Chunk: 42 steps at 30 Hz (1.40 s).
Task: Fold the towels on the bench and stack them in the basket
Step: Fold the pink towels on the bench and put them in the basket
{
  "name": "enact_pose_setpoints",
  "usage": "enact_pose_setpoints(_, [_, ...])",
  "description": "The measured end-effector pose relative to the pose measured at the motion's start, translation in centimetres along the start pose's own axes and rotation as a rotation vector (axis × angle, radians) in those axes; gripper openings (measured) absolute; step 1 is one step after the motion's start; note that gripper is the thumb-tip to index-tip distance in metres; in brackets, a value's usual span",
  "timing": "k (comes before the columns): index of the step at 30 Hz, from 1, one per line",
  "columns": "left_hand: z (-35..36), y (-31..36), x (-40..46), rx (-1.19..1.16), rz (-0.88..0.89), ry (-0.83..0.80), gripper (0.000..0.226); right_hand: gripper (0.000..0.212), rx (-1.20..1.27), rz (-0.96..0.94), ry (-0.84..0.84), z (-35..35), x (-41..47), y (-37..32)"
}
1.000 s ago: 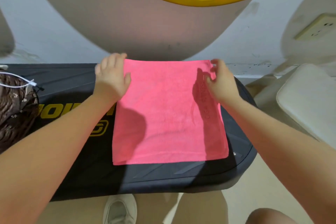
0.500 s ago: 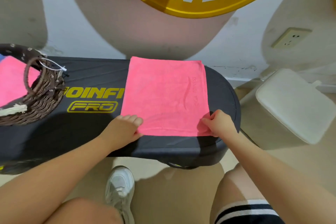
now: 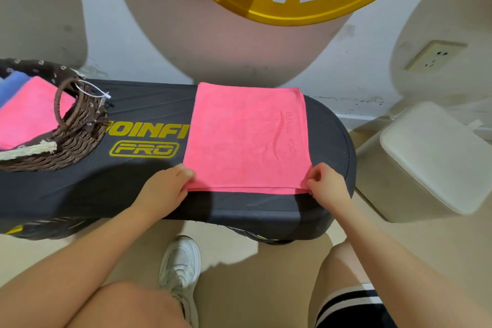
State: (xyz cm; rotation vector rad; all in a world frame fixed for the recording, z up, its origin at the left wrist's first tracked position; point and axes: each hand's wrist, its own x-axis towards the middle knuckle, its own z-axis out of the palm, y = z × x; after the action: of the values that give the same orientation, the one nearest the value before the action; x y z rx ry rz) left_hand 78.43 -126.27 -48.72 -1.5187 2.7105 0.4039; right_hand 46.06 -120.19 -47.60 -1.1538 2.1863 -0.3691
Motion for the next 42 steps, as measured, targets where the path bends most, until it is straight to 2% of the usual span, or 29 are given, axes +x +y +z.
enact_pose_setpoints(3, [0.1,0.0,0.0,0.193,0.204,-0.035,0.040,0.008,-0.126,-0.037,-0.012,-0.1,-0.1,0.4])
enact_pose_setpoints(5, [0.2,0.4,-0.1,0.293,0.269,-0.086,0.044,0.012,-0.272,-0.031,-0.007,0.3,-0.1,0.4])
enact_pose_setpoints(7, [0.5,0.5,-0.5,0.351,0.337,-0.087,0.037,0.017,-0.444,-0.066,0.069,0.7,-0.4,0.6])
enact_pose_setpoints(9, [0.9,0.2,-1.1,0.343,0.354,-0.032,0.018,0.017,-0.560,-0.263,0.171,0.9,-0.6,0.9])
enact_pose_setpoints(11, [1.1,0.0,-1.4,0.378,0.346,0.000,0.019,0.014,-0.566,-0.542,0.172,1.2,-0.8,1.7])
enact_pose_setpoints(12, [0.7,0.1,-1.5,0.420,0.323,0.012,0.015,0.016,-0.571,-0.616,0.100,1.2,-1.0,2.0])
enact_pose_setpoints(13, [0.5,0.0,-1.4,0.447,0.314,0.020,0.015,0.022,-0.578,-0.640,0.017,1.1,-1.2,2.4])
enact_pose_setpoints(14, [0.3,0.0,-1.3,0.477,0.287,-0.008,0.026,0.030,-0.586,-0.634,-0.051,1.0,-1.2,2.6])
enact_pose_setpoints(16, [0.0,-0.2,-1.1,0.467,0.214,-0.051,0.043,0.037,-0.616,-0.667,-0.059,0.8,-1.2,2.9])
enact_pose_setpoints(20, [-0.3,0.3,-1.0,0.495,0.209,0.006,0.043,0.029,-0.653,-0.803,-0.007,0.8,-0.9,3.0])
enact_pose_setpoints(23, [0.1,0.7,-1.0,0.521,0.299,0.066,0.042,0.021,-0.633,-0.849,0.040,0.6,-0.9,3.0])
enact_pose_setpoints(27, [1.0,0.0,-1.2,0.467,0.367,-0.031,0.062,0.018,-0.618,-0.798,0.021,0.6,-1.0,2.8])
enact_pose_setpoints(30, [0.7,0.6,-1.1,0.433,0.321,-0.078,0.060,0.016,-0.570,-0.760,-0.042,0.6,-0.9,2.8])
enact_pose_setpoints(34, [-0.7,2.1,0.5,0.472,0.212,-0.152,0.023,0.020,-0.618,-0.785,-0.075,0.0,-0.6,2.7])
enact_pose_setpoints(37, [-0.9,2.4,1.0,0.341,0.120,-0.127,0.021,0.022,-0.645,-0.803,-0.077,-0.2,-0.7,2.5])
enact_pose_setpoints(39, [-1.2,2.1,0.9,0.172,-0.046,-0.129,0.009,0.029,-0.680,-0.775,-0.110,-0.3,-1.0,2.4])
enact_pose_setpoints(41, [-1.8,1.5,0.8,-0.112,-0.179,-0.089,0.013,0.033,-0.690,-0.743,-0.137,-0.5,-1.2,2.2])
enact_pose_setpoints(42, [-2.3,1.3,0.7,-0.218,-0.190,-0.031,0.015,0.034,-0.689,-0.731,-0.142,-0.7,-1.2,2.1])
